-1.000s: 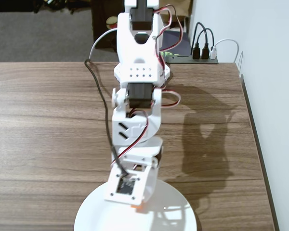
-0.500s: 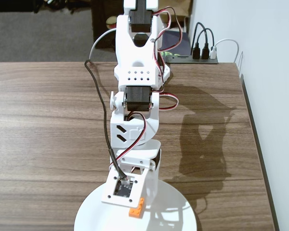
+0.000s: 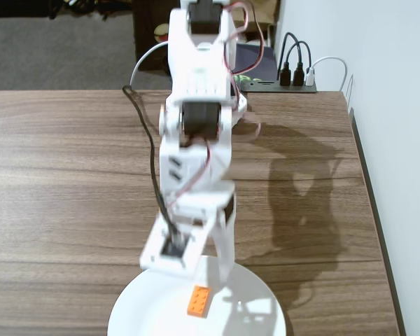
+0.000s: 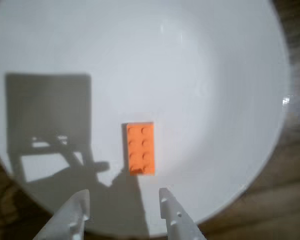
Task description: Grasp a lego block and put it on the plate.
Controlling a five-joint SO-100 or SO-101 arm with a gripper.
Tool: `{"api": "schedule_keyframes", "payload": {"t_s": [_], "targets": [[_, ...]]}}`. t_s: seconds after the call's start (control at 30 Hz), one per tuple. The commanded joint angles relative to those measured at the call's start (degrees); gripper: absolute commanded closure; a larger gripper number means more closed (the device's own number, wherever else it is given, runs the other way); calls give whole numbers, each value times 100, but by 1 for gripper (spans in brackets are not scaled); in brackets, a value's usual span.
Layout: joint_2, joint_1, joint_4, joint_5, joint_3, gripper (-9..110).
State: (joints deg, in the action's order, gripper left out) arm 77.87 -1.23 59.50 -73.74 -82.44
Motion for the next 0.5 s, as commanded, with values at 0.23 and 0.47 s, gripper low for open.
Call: {"api": "schedule_keyframes", "payload": {"t_s": [0.23, 0.47], "targets": [[2760, -70, 378, 756, -1758, 85], [4597, -220, 123, 1696, -3814, 95]]}}
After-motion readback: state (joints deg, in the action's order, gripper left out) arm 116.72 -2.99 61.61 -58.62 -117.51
